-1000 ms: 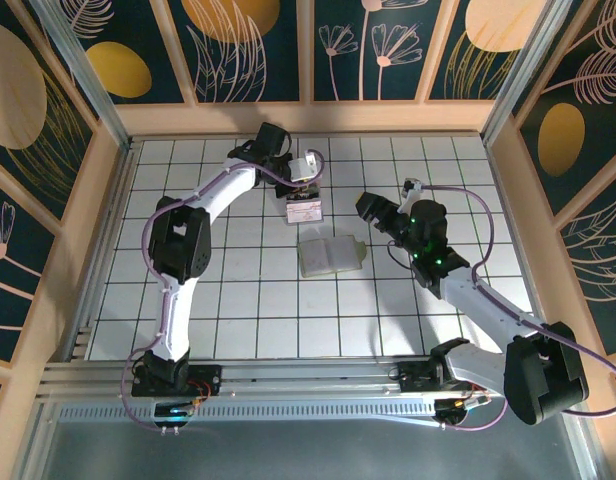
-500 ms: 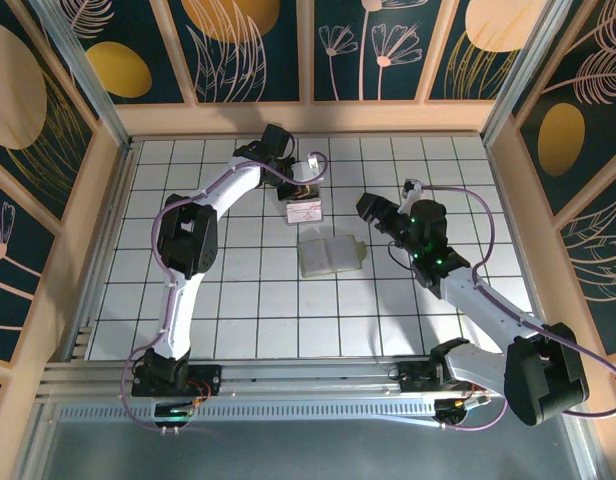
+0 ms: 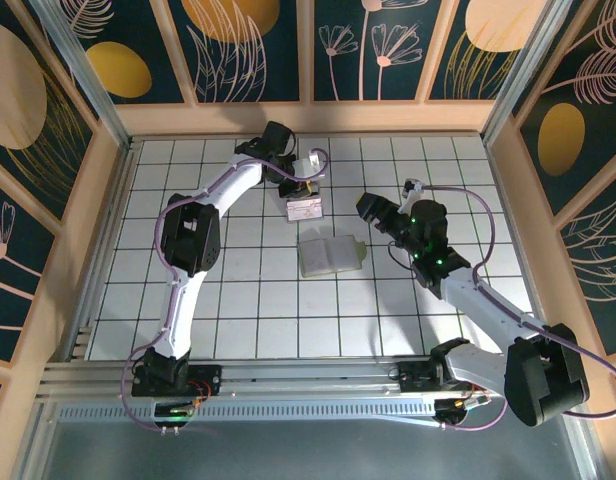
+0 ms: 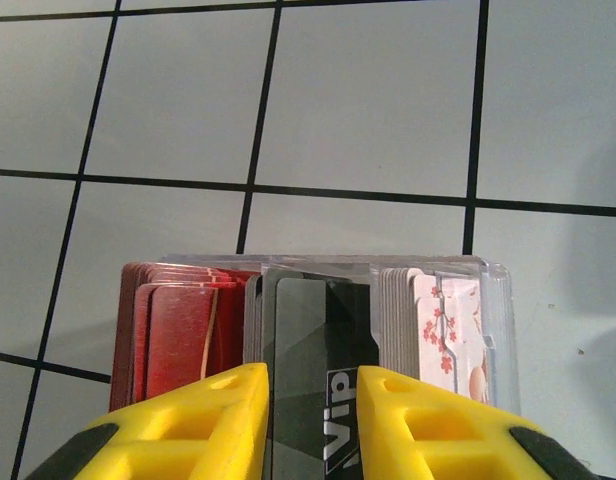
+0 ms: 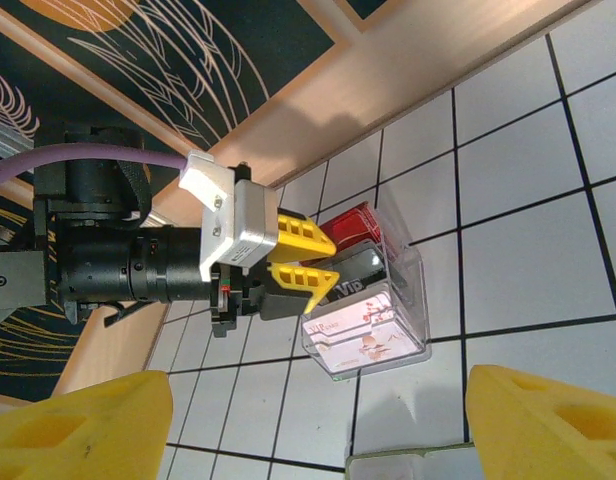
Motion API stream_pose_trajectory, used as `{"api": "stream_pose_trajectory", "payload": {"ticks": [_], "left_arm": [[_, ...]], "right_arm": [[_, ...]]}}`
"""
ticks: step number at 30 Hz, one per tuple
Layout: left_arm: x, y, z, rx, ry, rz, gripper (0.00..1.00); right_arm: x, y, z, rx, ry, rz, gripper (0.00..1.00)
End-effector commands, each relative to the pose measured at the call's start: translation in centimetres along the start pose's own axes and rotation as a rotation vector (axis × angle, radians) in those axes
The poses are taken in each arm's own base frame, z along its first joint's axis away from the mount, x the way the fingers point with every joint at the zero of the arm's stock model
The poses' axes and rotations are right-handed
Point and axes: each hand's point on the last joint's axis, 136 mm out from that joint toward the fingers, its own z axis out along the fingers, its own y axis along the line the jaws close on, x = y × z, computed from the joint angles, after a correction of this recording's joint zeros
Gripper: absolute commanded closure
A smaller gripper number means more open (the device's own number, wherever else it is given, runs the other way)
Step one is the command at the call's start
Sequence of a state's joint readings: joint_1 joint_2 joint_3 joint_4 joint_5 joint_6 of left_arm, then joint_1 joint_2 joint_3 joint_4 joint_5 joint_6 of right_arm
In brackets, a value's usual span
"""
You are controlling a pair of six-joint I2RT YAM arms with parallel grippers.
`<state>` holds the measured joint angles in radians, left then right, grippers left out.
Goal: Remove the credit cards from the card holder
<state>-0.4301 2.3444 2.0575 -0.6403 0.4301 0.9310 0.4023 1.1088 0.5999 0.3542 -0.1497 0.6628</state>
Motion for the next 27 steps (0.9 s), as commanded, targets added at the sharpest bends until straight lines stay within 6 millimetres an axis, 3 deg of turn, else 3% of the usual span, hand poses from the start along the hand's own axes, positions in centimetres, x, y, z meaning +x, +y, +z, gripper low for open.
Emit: {"api": "stream_pose_trajectory", "payload": {"ticks": [1, 8, 13, 19, 21, 23, 27], "left_arm": [[-0.9, 0.1, -1.6, 0.003, -0.01, -0.001, 0.71], [-3.3, 0.2, -4.5, -0.038, -0.049, -0.022, 0.71], [-4.4, -0.6, -6.9, -0.111, -0.086, -0.056, 0.71], [-5.8, 0.1, -12.4, -0.371, -0.241, -0.188, 0.69], [-5.9, 0.6, -14.7, -0.477, -0.298, -0.271, 0.59], [-5.8, 0.9, -17.4, -0.573, -0.361, -0.378, 0.42], [-4.6, 0.6, -19.8, -0.649, -0.433, -0.596, 0.2]], "right_arm": [[-1.3, 1.5, 0.2, -0.026, -0.029, -0.02, 0.24], [0.4, 0.6, 1.7, 0.098, 0.046, -0.088, 0.32], [3.3, 0.2, 2.8, 0.234, 0.144, -0.22, 0.36], [7.7, 0.6, 3.8, 0.289, 0.291, -0.333, 0.42], [9.0, 0.7, 3.9, 0.288, 0.33, -0.346, 0.44], [10.2, 0.8, 4.0, 0.293, 0.367, -0.364, 0.45], [12.6, 1.1, 4.4, 0.307, 0.429, -0.406, 0.45]]}}
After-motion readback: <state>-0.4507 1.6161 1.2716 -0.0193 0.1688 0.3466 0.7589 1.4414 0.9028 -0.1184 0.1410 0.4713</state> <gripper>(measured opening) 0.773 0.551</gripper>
